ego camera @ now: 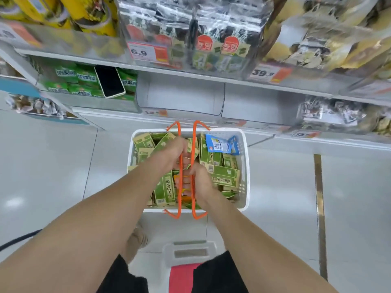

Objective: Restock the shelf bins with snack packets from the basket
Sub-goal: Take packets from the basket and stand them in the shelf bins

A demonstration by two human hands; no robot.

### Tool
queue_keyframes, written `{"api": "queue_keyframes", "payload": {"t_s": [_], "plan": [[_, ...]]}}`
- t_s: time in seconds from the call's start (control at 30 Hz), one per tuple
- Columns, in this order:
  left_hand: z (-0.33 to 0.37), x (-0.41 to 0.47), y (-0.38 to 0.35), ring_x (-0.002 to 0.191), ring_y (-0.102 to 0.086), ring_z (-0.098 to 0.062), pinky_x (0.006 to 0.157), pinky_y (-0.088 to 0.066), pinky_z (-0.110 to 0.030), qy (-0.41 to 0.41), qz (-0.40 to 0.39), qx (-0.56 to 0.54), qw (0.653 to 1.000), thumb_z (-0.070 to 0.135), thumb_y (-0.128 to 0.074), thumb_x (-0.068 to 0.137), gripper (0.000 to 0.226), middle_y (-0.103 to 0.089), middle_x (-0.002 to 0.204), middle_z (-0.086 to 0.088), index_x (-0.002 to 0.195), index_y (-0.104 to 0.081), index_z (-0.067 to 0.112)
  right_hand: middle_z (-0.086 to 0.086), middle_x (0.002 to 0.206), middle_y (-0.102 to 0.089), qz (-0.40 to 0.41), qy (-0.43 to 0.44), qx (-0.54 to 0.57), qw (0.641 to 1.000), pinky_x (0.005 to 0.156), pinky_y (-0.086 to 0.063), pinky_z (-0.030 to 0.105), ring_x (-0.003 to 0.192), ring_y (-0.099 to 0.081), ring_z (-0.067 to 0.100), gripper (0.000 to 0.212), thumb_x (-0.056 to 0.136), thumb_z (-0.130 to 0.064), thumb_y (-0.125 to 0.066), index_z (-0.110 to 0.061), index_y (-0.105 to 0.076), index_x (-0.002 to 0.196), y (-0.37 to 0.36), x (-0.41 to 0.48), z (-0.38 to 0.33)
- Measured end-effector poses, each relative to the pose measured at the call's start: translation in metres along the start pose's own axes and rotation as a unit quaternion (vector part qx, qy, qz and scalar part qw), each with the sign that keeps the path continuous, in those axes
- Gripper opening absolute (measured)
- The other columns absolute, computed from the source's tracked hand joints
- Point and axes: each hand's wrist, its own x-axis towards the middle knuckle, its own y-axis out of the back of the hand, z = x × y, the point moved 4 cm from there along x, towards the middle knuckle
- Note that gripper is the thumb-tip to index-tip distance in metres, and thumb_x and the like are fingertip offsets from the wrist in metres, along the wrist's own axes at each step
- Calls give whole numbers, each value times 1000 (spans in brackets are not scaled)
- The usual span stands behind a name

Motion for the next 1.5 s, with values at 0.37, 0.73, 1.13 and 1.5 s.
{"api": "queue_keyframes", "payload": {"t_s": [0.37,0.73,1.13,1.5], "plan": [[-69,173,-28,56,-59,-26,47,-53,-31,-69,-22,-1,997,-3,-39,87,42,-65,90,-23,127,-51,2,30,86,-75,32,98,36,994,57,-57,32,67,-72,35,39,97,-21,-45,9,-68,107,30,162,51],[-68,279,-23,44,-44,-24,47,-39,-24,-240,-97,5,966,13,-55,58,9,-49,52,-10,51,-51,14,38,73,-67,6,186,31,982,42,-42,26,50,-65,36,34,84,-27,-44,3,-61,86,17,267,45],[-63,302,-6,55,-52,-19,52,-44,-27,-290,-108,118,944,27,-50,76,22,-57,70,-11,62,-58,12,22,63,-67,-2,203,26,979,49,-43,30,46,-60,28,38,99,-27,-42,3,-65,90,11,283,49],[-63,289,-23,48,-51,-21,51,-45,-23,-249,-48,144,956,17,-48,84,28,-57,62,-9,57,-53,13,17,78,-75,-81,188,-195,959,65,-60,32,63,-71,27,43,90,-28,-46,3,-76,91,49,278,32]]}}
